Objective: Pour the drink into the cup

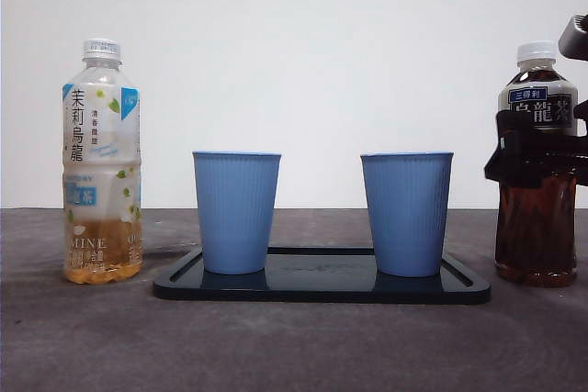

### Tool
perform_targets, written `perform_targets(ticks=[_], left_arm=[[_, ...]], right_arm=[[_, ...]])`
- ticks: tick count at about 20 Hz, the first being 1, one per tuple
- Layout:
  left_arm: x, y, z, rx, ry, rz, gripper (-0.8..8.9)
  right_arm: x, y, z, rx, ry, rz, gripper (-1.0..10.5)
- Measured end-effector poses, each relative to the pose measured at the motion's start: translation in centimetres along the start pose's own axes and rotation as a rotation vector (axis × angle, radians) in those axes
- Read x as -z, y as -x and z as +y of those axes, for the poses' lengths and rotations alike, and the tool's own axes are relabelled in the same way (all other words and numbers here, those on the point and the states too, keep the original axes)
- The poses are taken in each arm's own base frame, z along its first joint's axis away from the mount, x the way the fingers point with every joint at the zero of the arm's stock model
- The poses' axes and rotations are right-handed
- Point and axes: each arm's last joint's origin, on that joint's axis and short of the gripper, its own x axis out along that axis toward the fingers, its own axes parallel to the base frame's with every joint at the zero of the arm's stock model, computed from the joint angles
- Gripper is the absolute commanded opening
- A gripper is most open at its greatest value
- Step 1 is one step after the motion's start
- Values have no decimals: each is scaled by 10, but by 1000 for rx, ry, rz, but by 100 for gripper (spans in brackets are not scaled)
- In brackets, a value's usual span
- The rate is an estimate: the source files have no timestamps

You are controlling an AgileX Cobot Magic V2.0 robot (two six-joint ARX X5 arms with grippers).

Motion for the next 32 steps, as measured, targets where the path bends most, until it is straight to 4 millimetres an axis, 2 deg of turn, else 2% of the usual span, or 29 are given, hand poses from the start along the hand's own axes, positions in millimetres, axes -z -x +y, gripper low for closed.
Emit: perform_targets(ticks=[2,7,16,20,22,27,32], left_arm=[[0,0,0,0,0,0,526],[0,0,0,0,0,0,526],[0,0,0,0,0,0,526],[0,0,0,0,-6,0,526],[0,0,0,0,-7,0,526],[0,0,0,0,-7,0,526],[0,0,0,0,-7,0,526]], right_arm=[[0,0,0,-5,0,-4,388],[0,-1,0,-28,2,-11,251],[-7,6,1,-45,72,40,242],[-33,0,12,-5,169,194,242],[-50,-3,25,17,262,279,242],[-91,-4,64,56,536,405,242],[-116,5,80,143,853,499,242]])
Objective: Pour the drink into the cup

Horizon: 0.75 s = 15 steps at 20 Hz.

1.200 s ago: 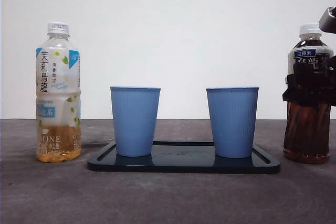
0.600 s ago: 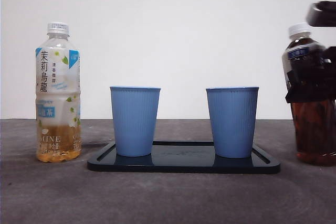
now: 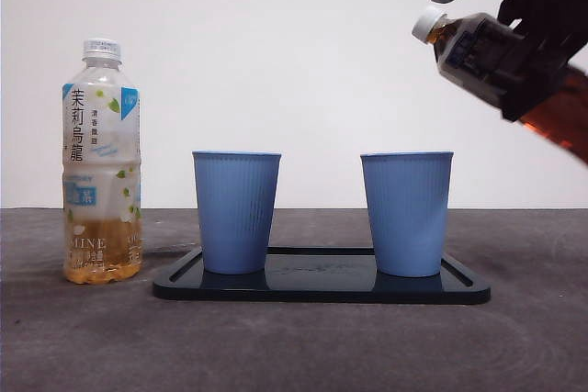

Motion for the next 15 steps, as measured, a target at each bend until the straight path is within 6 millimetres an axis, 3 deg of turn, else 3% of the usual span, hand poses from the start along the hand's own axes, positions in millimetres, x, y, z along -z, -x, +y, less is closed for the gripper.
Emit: perform_targets(ticks=[8,15], left_arm=[[0,0,0,0,0,0,526],[0,0,0,0,0,0,526]], right_arm=[[-4,13,4,144,379,119,242],[-3,15,7,190,543,184,242]])
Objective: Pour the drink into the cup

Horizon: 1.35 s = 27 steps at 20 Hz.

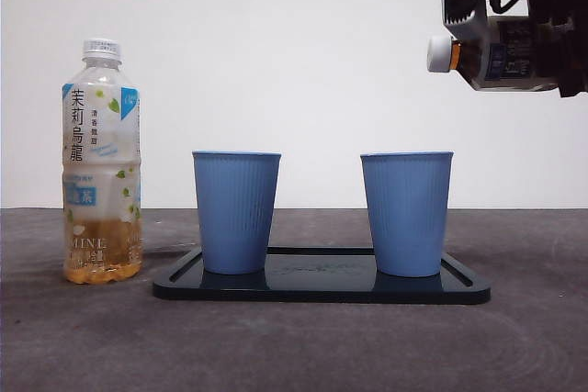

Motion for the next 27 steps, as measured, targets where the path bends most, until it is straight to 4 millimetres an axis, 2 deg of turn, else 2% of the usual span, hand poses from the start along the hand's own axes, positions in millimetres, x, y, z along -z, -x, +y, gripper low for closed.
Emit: perform_targets(ticks=[9,17,19,27], left_arm=[[0,-1,-2,15,-6,5,526],[1,-1,-2,16,-2,15,526],[1,-1,-2,16,-2,15,526],[4,-1,-2,15,8,39,526]], right_arm=[[-7,-7,9,17,129,72,242],[-8,-7,10,16,144,74,242],[-8,-7,10,17,124,73,242],[-9,-7,9,33,-142,64,242]])
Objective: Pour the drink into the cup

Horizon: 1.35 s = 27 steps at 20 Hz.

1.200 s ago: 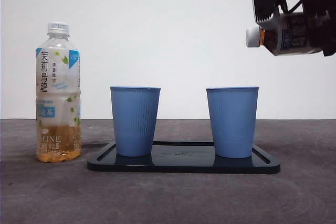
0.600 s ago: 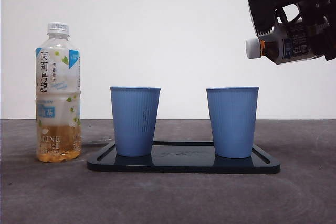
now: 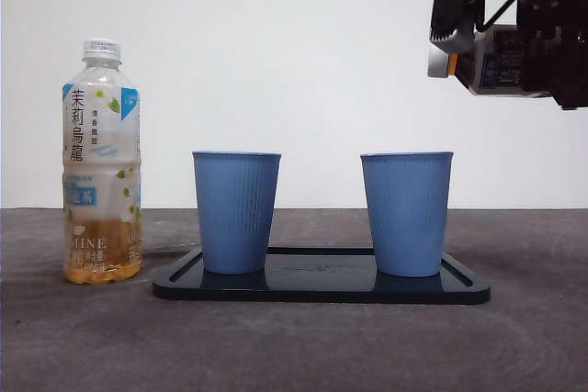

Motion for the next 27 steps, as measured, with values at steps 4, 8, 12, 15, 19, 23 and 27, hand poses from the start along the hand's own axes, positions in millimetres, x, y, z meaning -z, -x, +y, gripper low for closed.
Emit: perform_targets(ticks=[4,8,12,15,19,23,27], left_arm=[[3,0,0,-2,13,28,526],[4,0,0,-2,19,40,526],[4,0,0,-2,18,40,526],[3,0,0,-1,13,33,526],[3,0,0,-1,9,25,526],[3,0,0,-1,12,26,526],[3,0,0,-2,13,27,526]], right_arm=[[0,0,0,-13,-160,-12,242],[7,8,-11,-130,-415,-120,242],[21,12,-28,-276,-698,-213,242],[30,7,-40,-326,-860,-275,242],[52,-13,-26,-309,-1035,-346,242],[69,-37,7,-316,-1180,-436,242],[68,-50,16,-329,-1260,-578,242]])
